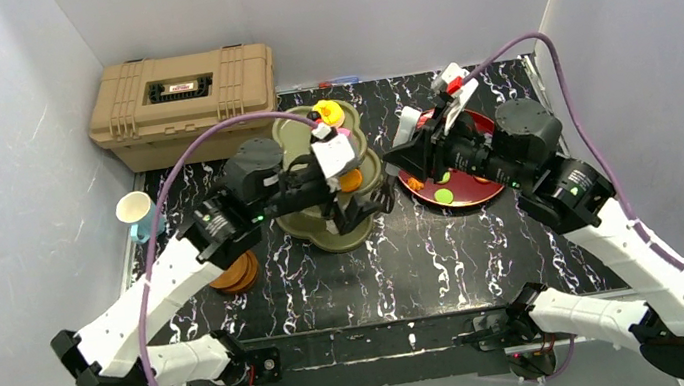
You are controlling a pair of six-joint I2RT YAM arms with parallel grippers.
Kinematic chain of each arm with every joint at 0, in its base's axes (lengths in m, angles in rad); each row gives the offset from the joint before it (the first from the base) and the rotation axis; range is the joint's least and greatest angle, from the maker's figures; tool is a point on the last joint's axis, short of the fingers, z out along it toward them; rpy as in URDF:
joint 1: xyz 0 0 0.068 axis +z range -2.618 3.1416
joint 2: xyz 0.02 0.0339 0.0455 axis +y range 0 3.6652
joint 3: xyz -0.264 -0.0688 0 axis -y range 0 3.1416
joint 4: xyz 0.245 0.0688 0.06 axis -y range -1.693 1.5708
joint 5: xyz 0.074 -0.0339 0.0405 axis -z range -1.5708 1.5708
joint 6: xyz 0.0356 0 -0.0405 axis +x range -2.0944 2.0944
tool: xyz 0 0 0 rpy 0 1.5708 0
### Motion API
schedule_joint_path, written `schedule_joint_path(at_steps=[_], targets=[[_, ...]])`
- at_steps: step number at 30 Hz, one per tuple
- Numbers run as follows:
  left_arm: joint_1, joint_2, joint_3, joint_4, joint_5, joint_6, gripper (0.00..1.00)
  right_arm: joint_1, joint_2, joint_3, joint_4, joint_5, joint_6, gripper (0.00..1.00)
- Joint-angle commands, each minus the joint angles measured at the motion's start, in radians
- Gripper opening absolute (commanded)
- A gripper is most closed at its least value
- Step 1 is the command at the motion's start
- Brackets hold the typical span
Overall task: Serve the afternoon tea
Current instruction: Adjust the clamp.
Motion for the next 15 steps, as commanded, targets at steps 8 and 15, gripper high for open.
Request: schedule_joint_path(at_steps=[8,15], targets=[[-0.084,0.245,0.099,0.286,-0.155,0.031,0.81,0.003,-0.048,-0.037,0.206,0.207,0.1,0.16],[-0.116,0.243,0.076,0.348,-0.19,0.119,0.14,0.003,-0.073,-0.058,0.195,0.28,0.123,0.16]])
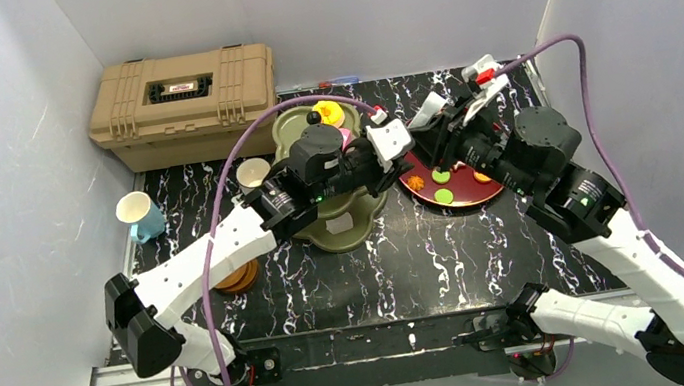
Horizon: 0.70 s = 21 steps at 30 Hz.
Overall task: Serve the afternoon tea
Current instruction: Adjust the clamp.
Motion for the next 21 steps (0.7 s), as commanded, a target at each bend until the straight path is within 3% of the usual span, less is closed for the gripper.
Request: schedule_joint_path(at_steps=[1,3,7,11,14,18,20,21], targets=[[-0.029,-0.051,0.018,0.082,-0.037,0.081,0.1,0.003,-0.025,-0.003,0.072,0.068,0.031,0.17],[-0.031,-0.058,0.009,0.083,-0.023,0.101,0.07,0.003,-0.021,0.0,0.061,0.07,0.048,0.24],[-0.033,-0.068,-0.002,0.084,-0.01,0.116,0.03,0.003,-0.002,0.005,0.043,0.05,0.086,0.52],[-0.034,-0.073,0.003,0.082,-0.016,0.104,0.0,0.003,0.01,-0.008,0.028,0.039,0.12,0.64],[-0.033,-0.078,0.017,0.073,-0.018,0.067,0.0,0.003,0.005,-0.033,0.047,0.026,0.135,0.65],[-0.033,-0.084,0.027,0.037,-0.021,0.026,0.04,0.002,-0.003,-0.035,0.049,0.022,0.142,0.5],[-0.033,-0.083,0.02,0.032,-0.025,0.029,0.13,0.003,-0.006,-0.032,0.053,0.023,0.142,0.39],[-0.033,-0.081,0.019,0.031,-0.03,0.031,0.26,0.003,-0.007,-0.028,0.053,0.031,0.146,0.33]])
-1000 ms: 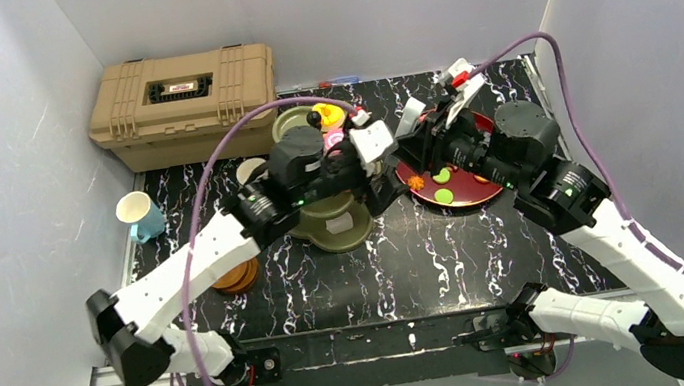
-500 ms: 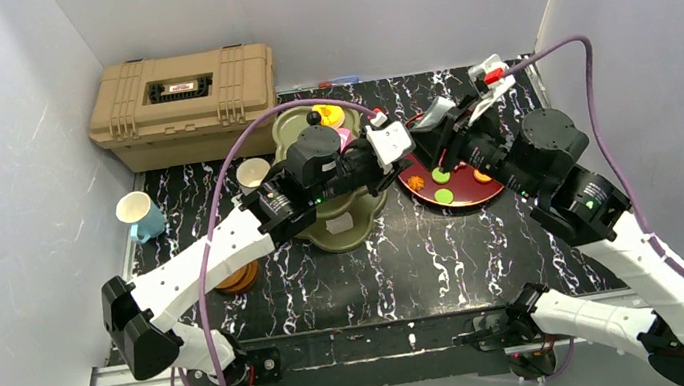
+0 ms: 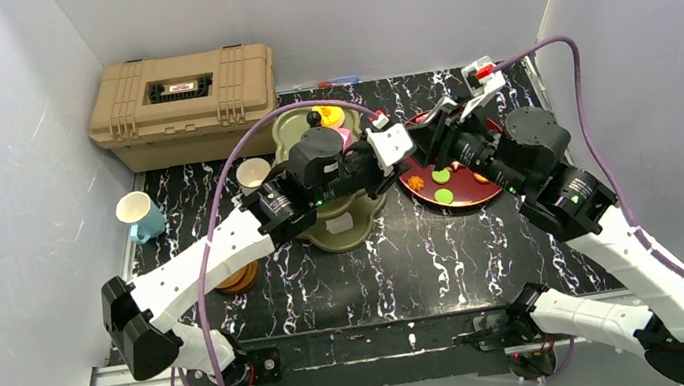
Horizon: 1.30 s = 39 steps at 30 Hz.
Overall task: Serve the afternoon tea
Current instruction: Adjust the clamp.
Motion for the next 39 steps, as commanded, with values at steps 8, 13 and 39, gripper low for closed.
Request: schedule_joint_path(at_steps=[8,13,39], targets=[[-0.037,-0.045,0.013,0.053,-0.079,0.072,0.57,-0.001,0.033,0.064,-0.046,0.123,0.034,0.18],[-0.058,-0.02,0.027,0.022,-0.121,0.111,0.51,-0.001,0.074,0.117,-0.1,0.177,0.043,0.14],[-0.068,-0.032,0.126,-0.17,-0.1,0.028,0.98,-0.001,0.106,0.045,-0.098,0.489,-0.138,0.09]])
